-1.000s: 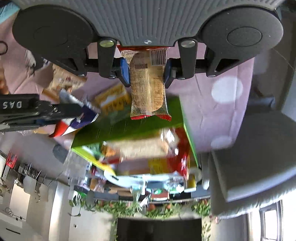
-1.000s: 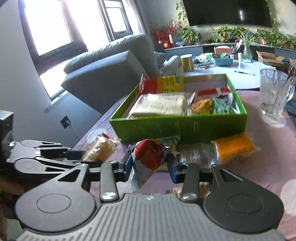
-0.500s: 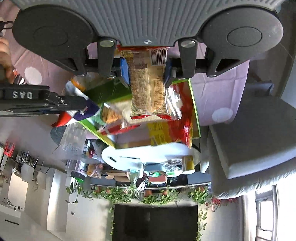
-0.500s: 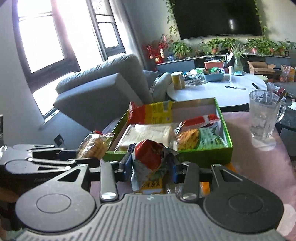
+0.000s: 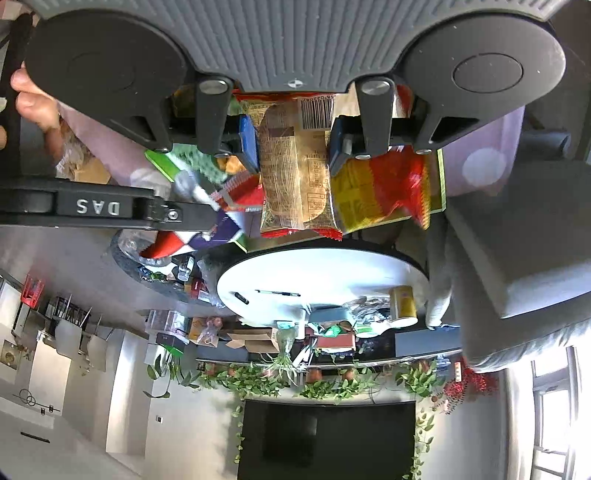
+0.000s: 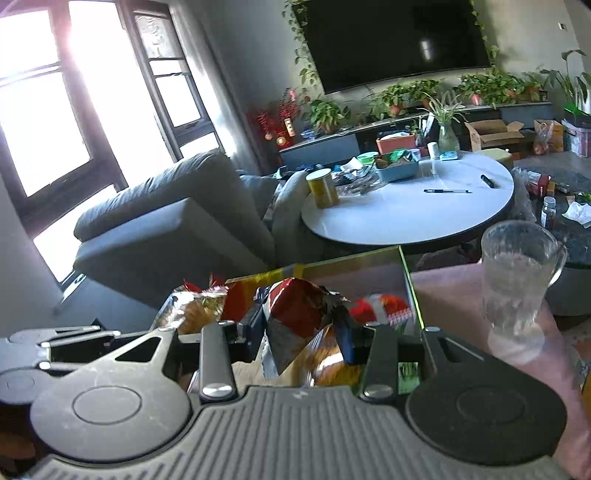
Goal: Organize snacks
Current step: 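Lower both held snacks into the green box and open both tools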
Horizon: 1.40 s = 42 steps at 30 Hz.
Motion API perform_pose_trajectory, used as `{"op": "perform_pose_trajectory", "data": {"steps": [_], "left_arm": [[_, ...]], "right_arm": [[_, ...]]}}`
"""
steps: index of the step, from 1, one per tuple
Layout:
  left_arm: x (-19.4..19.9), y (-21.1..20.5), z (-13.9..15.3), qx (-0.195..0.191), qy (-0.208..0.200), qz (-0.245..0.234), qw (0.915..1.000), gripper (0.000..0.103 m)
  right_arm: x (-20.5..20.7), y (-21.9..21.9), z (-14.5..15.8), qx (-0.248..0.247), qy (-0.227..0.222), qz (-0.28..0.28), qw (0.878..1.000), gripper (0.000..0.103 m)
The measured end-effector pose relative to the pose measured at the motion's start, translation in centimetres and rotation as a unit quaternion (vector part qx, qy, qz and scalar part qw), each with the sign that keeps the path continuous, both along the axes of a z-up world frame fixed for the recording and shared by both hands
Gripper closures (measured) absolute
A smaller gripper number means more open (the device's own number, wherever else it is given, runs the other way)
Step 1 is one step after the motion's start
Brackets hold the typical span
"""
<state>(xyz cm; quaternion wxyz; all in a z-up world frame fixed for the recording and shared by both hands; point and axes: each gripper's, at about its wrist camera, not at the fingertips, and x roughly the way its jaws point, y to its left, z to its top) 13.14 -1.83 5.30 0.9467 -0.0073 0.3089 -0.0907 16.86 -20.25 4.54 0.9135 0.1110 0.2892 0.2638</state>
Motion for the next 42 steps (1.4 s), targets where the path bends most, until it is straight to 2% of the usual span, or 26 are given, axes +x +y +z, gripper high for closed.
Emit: {"op": "perform_pose_trajectory", "data": {"steps": [6, 10, 14, 22, 24, 26, 33, 38, 42], "left_arm": [[5.0, -0.6, -1.3, 0.009, 0.014, 0.001, 0.9999, 0.067], [7.1, -0.3, -2.6, 0.002, 0.035, 0.003, 0.9994, 0.067], [8.8, -0.1, -3.5, -0.006, 0.049, 0.005, 0.9988, 0.067], [11.2, -0.8, -4.5, 0.006, 0.066, -0.001, 0.9978, 0.067], [11.7, -0.8, -4.9, 0.004, 0.069, -0.002, 0.9976, 0.062], [11.9, -0.9, -5.1, 0.005, 0.067, 0.001, 0.9977, 0.044], [10.5, -0.5, -4.6, 0.0, 0.054, 0.005, 0.9985, 0.041], [8.2, 0.0, -3.7, -0.001, 0.033, 0.013, 0.9994, 0.035], [5.7, 0.7, -3.0, -0.017, 0.029, 0.014, 0.9993, 0.032]], "right_arm": [[3.6, 0.4, -1.1, 0.009, 0.029, -0.027, 0.999, 0.04], [4.8, 1.0, -2.4, -0.001, 0.041, -0.028, 0.999, 0.04], [5.7, 1.1, -3.1, 0.004, 0.053, -0.032, 0.998, 0.04], [7.0, 1.8, -3.6, 0.0, 0.064, -0.039, 0.997, 0.04], [7.3, 1.9, -3.8, 0.003, 0.068, -0.044, 0.997, 0.039], [7.3, 1.8, -4.0, 0.007, 0.074, -0.052, 0.996, 0.039], [5.3, 0.1, -3.4, 0.011, 0.06, -0.059, 0.996, 0.039], [3.6, -1.1, -2.8, 0.007, 0.05, -0.052, 0.997, 0.039], [1.9, -1.8, -2.5, -0.006, 0.039, -0.046, 0.998, 0.039]]}}
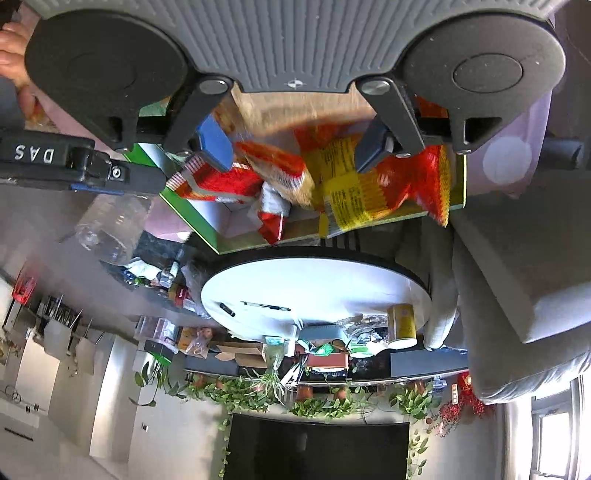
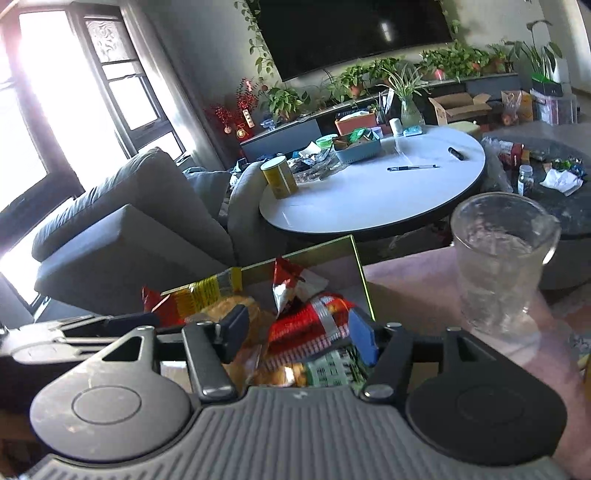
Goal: Organize snacks
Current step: 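Lower both held snacks into the green box and open both tools, then move the right tool to the orange packet while the left tool moves to the bean snack packet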
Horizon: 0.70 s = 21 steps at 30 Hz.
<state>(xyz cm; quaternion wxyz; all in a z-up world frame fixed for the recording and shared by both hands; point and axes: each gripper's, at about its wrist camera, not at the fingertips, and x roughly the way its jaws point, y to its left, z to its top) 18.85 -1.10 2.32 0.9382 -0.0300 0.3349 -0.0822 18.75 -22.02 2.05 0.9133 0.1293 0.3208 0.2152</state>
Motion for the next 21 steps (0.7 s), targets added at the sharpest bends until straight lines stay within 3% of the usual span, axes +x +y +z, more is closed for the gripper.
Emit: {"op": "perform_pose_trajectory", "data": {"steps": [11, 16, 21], "left_arm": [[-9.1, 0.9, 0.4, -0.025, 0.0, -0.003, 0.9997, 0.028], [-11.9, 0.1, -1.5, -0.005, 0.025, 0.009, 0.9996, 0.027], [-11.7, -0.8, -4.3, -0.01, 0.069, 0.01, 0.9975, 0.027]], "right_arm": [[-5.1, -1.8, -1.4, -0.052, -0.003, 0.008, 0.999, 0.039], [-6.3, -1.9, -2.7, -0.084, 0.008, 0.007, 0.996, 0.038], [-7.1, -1.9, -3.6, -0.086, 0.027, 0.004, 0.996, 0.038]]}}
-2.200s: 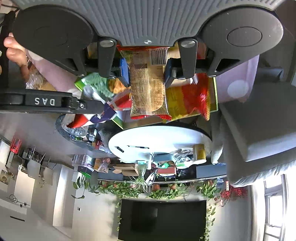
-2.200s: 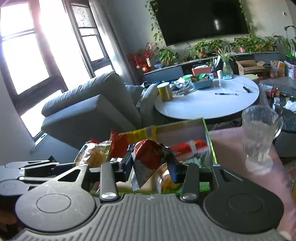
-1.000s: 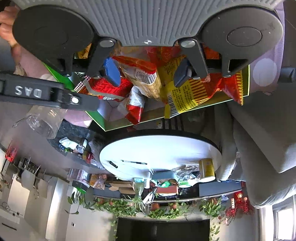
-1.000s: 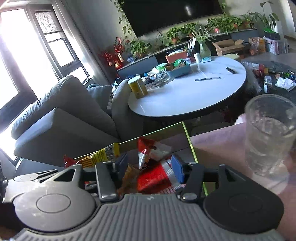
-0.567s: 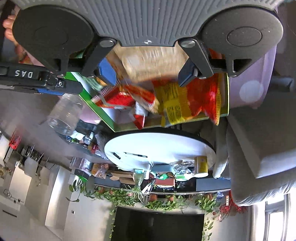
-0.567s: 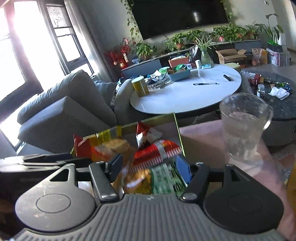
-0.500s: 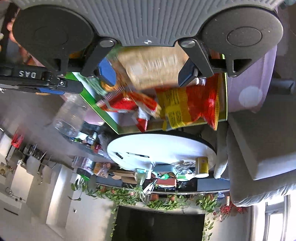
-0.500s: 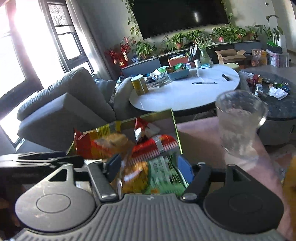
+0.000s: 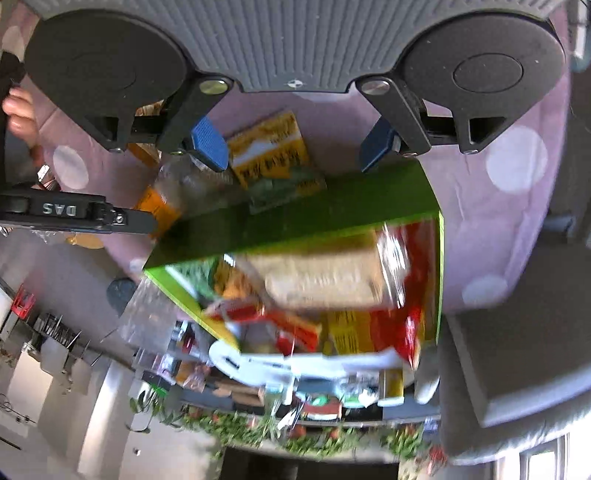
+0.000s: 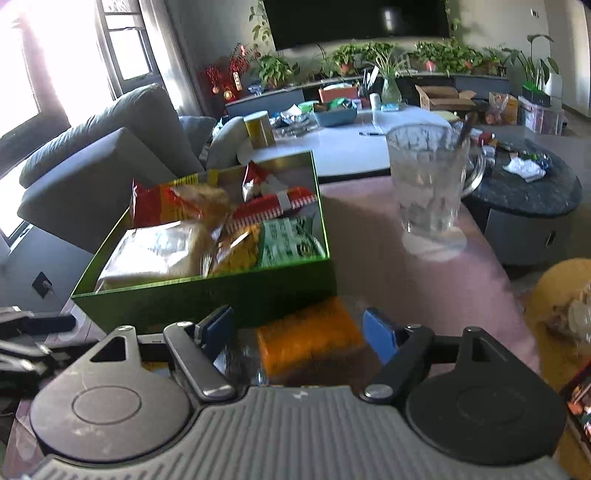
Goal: Organize snacks
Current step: 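Move the right tool to the orange packet while the left tool moves to the bean snack packet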
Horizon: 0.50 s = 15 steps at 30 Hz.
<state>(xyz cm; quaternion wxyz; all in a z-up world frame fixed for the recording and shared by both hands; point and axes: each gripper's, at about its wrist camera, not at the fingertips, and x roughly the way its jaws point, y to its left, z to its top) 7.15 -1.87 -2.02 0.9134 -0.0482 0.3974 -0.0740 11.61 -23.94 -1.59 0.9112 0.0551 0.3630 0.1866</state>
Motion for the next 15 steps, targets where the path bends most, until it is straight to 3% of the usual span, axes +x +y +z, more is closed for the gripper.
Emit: {"op": "perform_pose_trajectory", "data": {"steps": [6, 9, 15], "left_arm": [[1.8, -1.0, -2.0, -0.022, 0.027, 0.042, 0.9985, 0.027], [2.8, -1.4, -2.5, -0.038, 0.033, 0.06, 0.9969, 0.027], [4.4, -2.7, -3.7, -0.019, 0.053, 0.062, 0.9965, 0.027]], "right_arm": [[-0.8, 0.3, -0.5, -0.005, 0.009, -0.003, 1.0, 0.038], [-1.0, 0.0, -0.7, -0.001, 0.011, -0.008, 1.0, 0.032], [-1.2, -0.1, -1.1, 0.003, 0.021, -0.013, 1.0, 0.031]]}}
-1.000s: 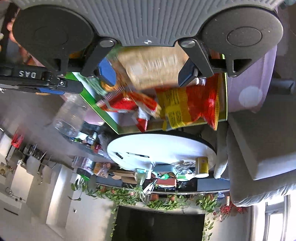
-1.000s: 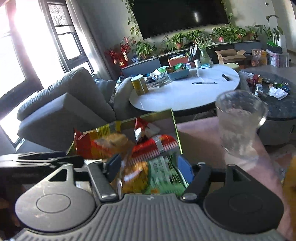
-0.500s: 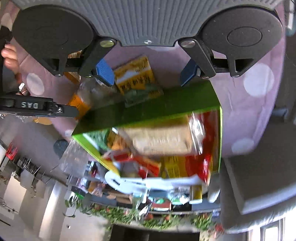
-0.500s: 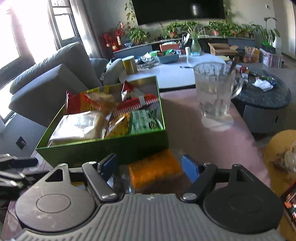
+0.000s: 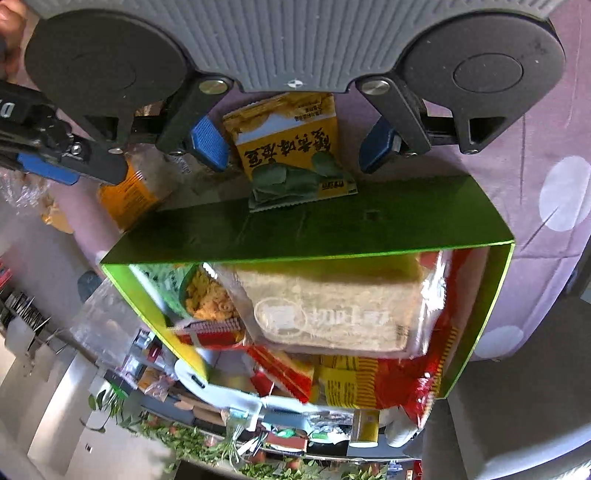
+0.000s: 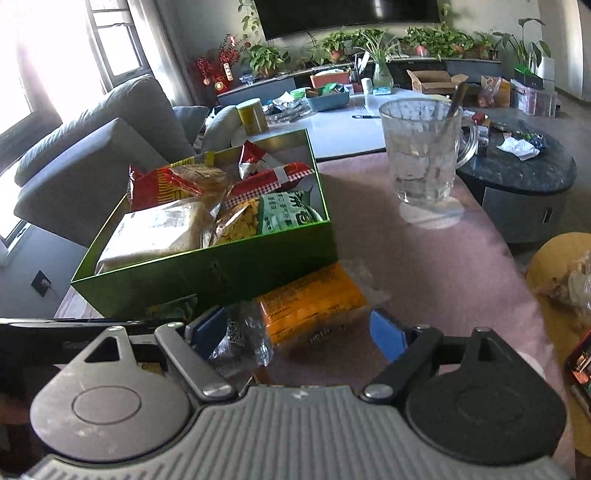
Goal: Organize snacks
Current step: 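Move the right tool to the orange packet while the left tool moves to the bean snack packet, then grasp the orange packet with the right tool while the left tool grasps the green-and-yellow bean packet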
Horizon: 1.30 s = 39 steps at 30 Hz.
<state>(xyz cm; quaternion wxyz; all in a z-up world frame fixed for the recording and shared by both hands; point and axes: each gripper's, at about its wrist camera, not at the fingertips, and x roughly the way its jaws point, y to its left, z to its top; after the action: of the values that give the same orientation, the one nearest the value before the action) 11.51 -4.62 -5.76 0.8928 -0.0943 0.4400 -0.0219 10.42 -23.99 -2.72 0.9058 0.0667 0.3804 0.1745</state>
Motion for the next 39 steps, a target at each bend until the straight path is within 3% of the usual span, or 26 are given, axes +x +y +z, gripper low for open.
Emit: {"op": "perform_pose_trajectory", "data": {"steps": [4, 8, 15, 21, 24, 26, 29, 33, 36, 38, 39], "left_arm": [[-0.1, 0.1, -0.5, 0.004, -0.004, 0.003, 1.0, 0.027], [-0.3, 0.4, -0.5, 0.006, -0.014, -0.008, 0.9999, 0.039], [-2.7, 1.1, -0.4, 0.006, -0.036, -0.045, 0.9983, 0.048], [-4.1, 1.8, -0.2, 0.009, -0.028, -0.061, 0.9977, 0.048], [-4.3, 2.0, -0.2, 0.008, -0.018, -0.062, 0.9979, 0.044], [-4.3, 2.0, -0.1, 0.014, -0.013, -0.059, 0.9981, 0.035], [-4.0, 1.9, -0.1, 0.021, -0.011, -0.054, 0.9982, 0.034], [-3.5, 1.4, -0.4, 0.031, -0.013, -0.056, 0.9979, 0.033], [-3.5, 1.1, -0.6, 0.047, -0.022, -0.06, 0.9969, 0.036], [-3.7, 1.0, -0.5, 0.054, -0.029, -0.065, 0.996, 0.048], [-3.8, 0.9, -0.5, 0.056, -0.03, -0.068, 0.9957, 0.049]], "right_arm": [[0.1, -0.1, -0.4, 0.008, 0.009, -0.001, 1.0, 0.03], [0.4, 0.0, -0.7, 0.015, 0.022, -0.01, 1.0, 0.029], [2.5, -0.3, -1.1, 0.051, 0.076, -0.105, 0.99, 0.027], [3.9, 1.7, -1.8, 0.019, 0.102, -0.123, 0.987, 0.027], [3.7, 2.6, -2.1, 0.0, 0.094, -0.12, 0.988, 0.027], [3.4, 2.6, -2.1, -0.003, 0.086, -0.108, 0.99, 0.031], [3.0, 1.9, -2.0, 0.004, 0.085, -0.092, 0.992, 0.037], [2.1, 0.9, -1.8, -0.002, 0.079, -0.047, 0.996, 0.037], [0.8, 0.4, -1.7, -0.025, 0.075, -0.004, 0.997, 0.035], [0.1, 0.2, -1.5, -0.042, 0.066, -0.003, 0.997, 0.026], [-0.1, 0.1, -1.4, -0.047, 0.06, -0.011, 0.997, 0.021]]}}
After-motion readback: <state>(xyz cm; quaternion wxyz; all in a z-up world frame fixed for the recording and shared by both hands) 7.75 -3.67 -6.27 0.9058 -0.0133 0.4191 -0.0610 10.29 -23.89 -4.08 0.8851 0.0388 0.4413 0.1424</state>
